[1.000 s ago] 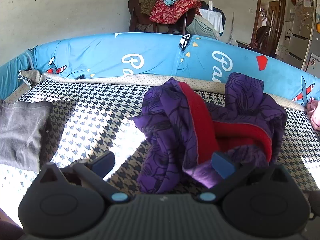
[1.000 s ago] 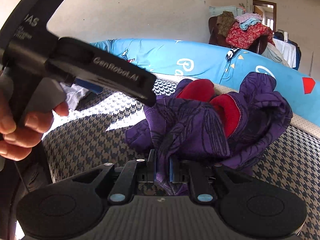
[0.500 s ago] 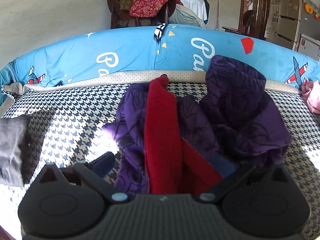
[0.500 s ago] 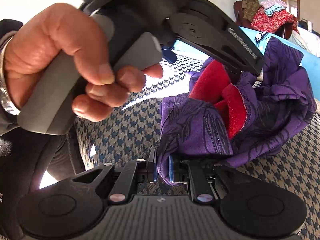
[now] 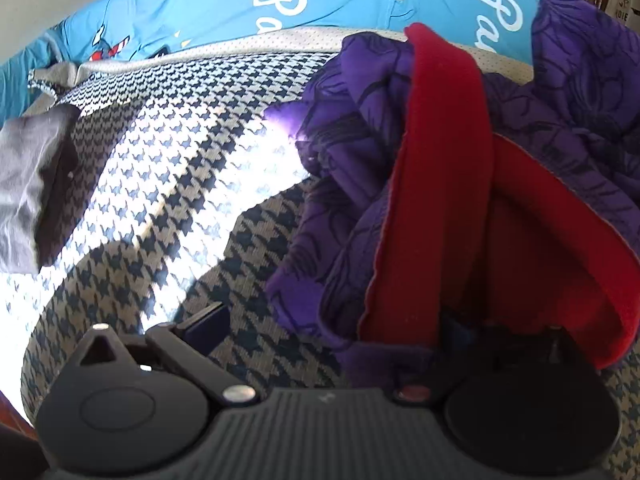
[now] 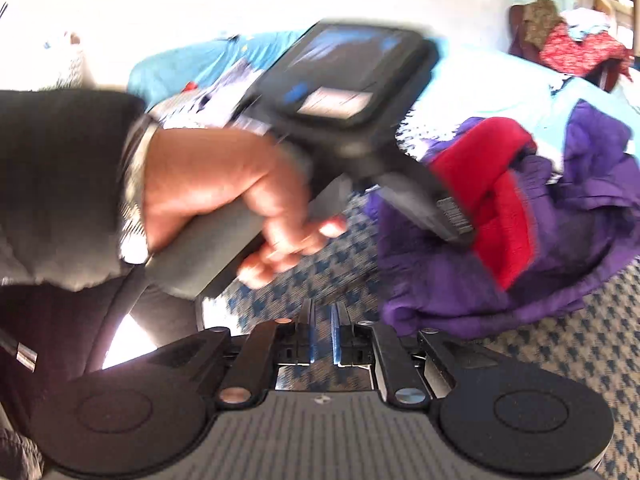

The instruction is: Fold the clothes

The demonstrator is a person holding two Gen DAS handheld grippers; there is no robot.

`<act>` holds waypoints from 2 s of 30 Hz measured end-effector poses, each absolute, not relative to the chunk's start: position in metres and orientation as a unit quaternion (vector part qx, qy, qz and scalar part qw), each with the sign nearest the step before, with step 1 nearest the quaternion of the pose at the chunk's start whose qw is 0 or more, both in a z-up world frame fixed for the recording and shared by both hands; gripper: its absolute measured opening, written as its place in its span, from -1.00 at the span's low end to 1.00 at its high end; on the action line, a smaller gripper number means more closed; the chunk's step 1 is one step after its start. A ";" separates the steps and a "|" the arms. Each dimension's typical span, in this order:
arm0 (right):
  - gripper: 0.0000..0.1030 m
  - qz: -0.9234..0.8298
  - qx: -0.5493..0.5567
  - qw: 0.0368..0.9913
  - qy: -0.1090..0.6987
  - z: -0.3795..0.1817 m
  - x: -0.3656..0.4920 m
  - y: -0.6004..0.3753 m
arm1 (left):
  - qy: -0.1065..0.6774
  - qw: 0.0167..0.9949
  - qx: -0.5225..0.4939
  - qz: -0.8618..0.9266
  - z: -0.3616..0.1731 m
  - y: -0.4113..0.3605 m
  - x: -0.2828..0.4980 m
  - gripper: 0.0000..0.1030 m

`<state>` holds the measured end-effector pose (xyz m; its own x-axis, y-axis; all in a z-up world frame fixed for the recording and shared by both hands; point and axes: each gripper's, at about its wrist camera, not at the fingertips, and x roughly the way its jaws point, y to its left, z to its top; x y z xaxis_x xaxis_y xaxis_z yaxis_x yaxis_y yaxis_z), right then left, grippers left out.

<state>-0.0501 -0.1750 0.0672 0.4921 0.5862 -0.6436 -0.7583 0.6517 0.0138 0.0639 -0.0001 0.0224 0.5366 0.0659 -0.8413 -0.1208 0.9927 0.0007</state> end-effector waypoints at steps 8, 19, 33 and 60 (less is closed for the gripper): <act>-0.08 0.288 -0.046 0.917 0.271 0.096 0.002 -0.214 | 0.473 0.879 -0.028 0.054 0.016 -0.002 0.056 1.00; 0.01 0.248 -0.015 0.938 0.241 0.092 0.041 -0.184 | 0.470 0.882 -0.022 0.039 0.015 -0.001 0.047 1.00; -0.78 0.236 -0.047 0.939 0.245 0.070 0.049 -0.165 | 0.432 0.899 -0.062 0.043 0.051 0.019 0.026 1.00; -0.80 0.445 -0.211 0.827 0.270 0.041 -0.072 -0.151 | 0.373 0.926 -0.049 -0.033 0.092 -0.015 0.006 1.00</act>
